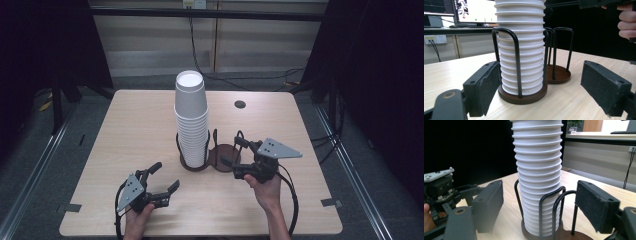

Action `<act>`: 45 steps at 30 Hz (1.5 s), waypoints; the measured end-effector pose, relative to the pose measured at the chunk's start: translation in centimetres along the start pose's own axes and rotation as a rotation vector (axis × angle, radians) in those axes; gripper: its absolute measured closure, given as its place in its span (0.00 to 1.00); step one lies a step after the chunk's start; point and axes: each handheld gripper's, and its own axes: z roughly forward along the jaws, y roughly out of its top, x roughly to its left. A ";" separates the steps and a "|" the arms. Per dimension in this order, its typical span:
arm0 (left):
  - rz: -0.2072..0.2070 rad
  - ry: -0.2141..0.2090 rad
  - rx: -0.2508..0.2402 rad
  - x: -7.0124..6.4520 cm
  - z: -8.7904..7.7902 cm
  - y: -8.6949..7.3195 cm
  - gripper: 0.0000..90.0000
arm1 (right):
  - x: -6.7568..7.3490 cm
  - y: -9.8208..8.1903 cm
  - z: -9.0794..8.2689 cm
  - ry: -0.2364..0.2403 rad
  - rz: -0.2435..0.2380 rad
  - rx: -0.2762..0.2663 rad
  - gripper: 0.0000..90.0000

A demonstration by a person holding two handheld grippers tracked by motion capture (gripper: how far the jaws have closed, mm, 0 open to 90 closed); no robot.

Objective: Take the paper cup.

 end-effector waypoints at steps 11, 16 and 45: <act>-0.001 0.001 -0.001 0.0 0.0 0.0 0.17 | -0.4 1.9 0.3 0.004 0.016 0.015 0.30; 0.012 0.002 0.003 0.1 0.0 0.0 0.17 | -0.7 3.6 0.7 0.021 0.009 0.051 0.31; 0.015 0.001 0.004 0.1 0.0 0.0 0.18 | -1.1 11.3 5.1 0.130 -0.074 0.188 0.17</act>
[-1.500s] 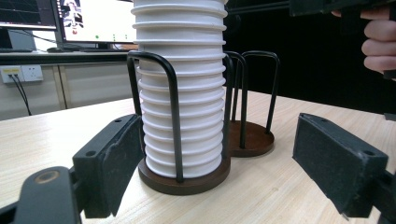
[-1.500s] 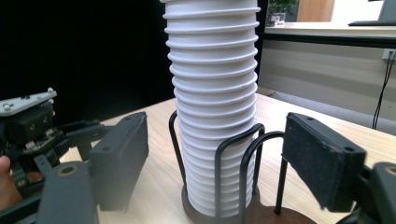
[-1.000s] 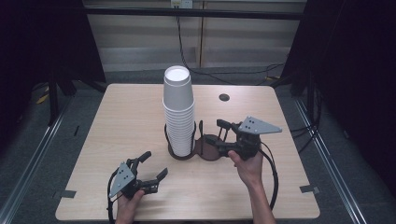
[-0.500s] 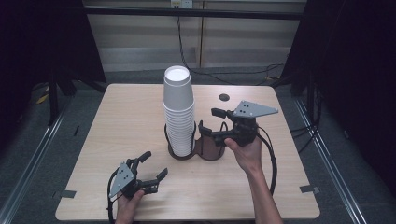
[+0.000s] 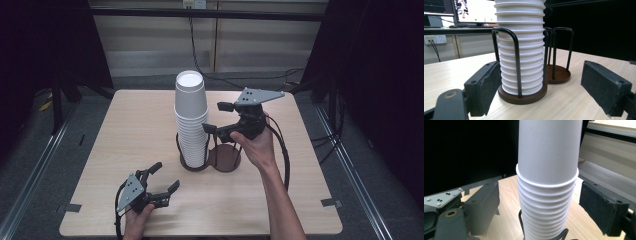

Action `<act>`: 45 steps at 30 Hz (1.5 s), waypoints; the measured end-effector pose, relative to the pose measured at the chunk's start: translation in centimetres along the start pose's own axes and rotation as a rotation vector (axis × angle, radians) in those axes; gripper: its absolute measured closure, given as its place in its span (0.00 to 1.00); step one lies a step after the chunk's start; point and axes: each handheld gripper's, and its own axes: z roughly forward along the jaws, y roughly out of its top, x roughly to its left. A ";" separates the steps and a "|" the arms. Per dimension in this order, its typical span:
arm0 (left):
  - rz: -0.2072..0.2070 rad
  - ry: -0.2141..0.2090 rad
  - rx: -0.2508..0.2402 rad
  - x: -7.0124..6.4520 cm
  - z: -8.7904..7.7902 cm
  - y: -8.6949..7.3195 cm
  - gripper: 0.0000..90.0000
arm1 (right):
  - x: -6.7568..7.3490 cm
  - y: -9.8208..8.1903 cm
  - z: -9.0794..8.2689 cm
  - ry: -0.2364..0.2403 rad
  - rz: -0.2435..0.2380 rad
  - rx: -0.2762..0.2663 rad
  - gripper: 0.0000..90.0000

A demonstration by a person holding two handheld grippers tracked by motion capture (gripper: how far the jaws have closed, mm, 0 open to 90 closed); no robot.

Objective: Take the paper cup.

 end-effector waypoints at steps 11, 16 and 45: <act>-0.003 -0.001 -0.001 0.0 0.0 0.0 0.18 | -0.7 1.8 0.7 0.000 0.015 0.023 0.16; -0.012 -0.004 -0.002 -0.1 0.0 0.0 0.18 | -1.2 2.6 1.3 0.003 0.011 0.039 0.15; 0.000 -0.013 -0.003 0.0 0.0 0.0 0.18 | -1.0 7.2 5.7 0.001 -0.026 0.067 0.16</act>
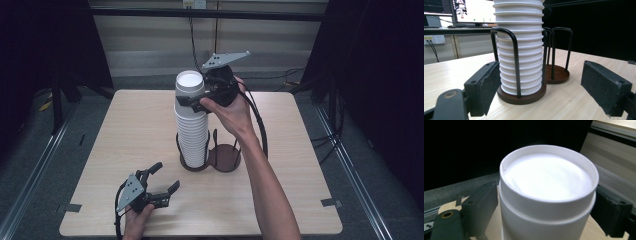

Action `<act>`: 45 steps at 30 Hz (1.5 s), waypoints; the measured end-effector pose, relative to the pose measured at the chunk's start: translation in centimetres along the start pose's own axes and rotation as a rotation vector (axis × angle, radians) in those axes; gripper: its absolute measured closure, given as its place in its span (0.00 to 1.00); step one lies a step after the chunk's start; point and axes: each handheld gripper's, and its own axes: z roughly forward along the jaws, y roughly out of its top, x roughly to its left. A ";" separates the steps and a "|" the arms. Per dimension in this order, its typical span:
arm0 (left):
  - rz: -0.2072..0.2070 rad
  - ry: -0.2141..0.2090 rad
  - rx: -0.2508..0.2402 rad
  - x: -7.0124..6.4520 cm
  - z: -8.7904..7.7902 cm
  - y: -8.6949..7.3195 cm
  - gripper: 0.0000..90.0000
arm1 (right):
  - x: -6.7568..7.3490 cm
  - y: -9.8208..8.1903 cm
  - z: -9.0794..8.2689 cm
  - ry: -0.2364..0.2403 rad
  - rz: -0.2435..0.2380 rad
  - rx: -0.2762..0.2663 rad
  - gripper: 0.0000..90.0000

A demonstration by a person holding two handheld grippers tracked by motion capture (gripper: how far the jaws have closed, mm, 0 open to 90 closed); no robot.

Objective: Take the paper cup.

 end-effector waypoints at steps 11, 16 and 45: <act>-0.001 -0.001 -0.001 0.0 0.0 0.0 0.18 | -0.2 0.3 0.1 -0.004 0.003 0.023 0.22; -0.001 -0.001 -0.001 0.0 0.0 0.0 0.18 | -0.1 0.3 0.0 -0.006 0.010 0.015 0.22; -0.002 -0.001 -0.001 0.0 0.0 0.0 0.18 | -0.1 0.9 -2.0 -0.015 0.036 -0.176 0.24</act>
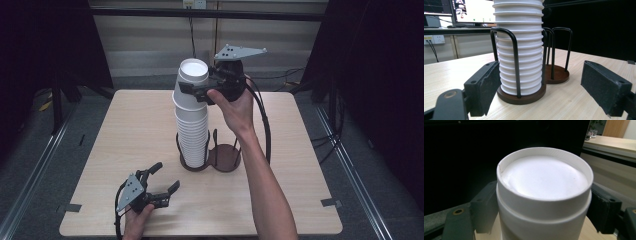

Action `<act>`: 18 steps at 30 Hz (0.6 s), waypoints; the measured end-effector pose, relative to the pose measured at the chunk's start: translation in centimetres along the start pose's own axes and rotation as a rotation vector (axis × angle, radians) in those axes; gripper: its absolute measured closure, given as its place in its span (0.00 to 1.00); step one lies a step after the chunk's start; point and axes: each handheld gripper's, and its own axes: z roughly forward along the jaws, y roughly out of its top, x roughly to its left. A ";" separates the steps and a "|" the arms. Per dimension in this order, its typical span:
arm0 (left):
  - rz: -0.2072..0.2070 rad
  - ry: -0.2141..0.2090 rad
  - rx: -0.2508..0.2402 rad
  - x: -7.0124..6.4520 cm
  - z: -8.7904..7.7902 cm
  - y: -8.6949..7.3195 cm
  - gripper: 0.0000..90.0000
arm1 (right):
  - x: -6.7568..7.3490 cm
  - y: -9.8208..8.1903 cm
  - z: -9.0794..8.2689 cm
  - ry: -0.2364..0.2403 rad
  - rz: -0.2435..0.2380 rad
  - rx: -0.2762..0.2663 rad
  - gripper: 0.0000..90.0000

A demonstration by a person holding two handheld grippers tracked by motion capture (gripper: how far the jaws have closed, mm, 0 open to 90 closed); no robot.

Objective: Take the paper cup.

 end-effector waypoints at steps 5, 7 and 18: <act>0.002 0.000 0.002 0.0 0.0 0.0 0.18 | 0.1 0.3 -0.5 -0.008 -0.005 -0.032 0.24; 0.000 0.000 0.000 0.0 0.0 0.0 0.18 | 0.1 0.3 -0.7 0.000 -0.002 -0.045 0.24; -0.002 -0.002 -0.001 0.0 0.0 0.0 0.18 | 0.2 0.8 -1.4 0.001 -0.004 -0.082 0.24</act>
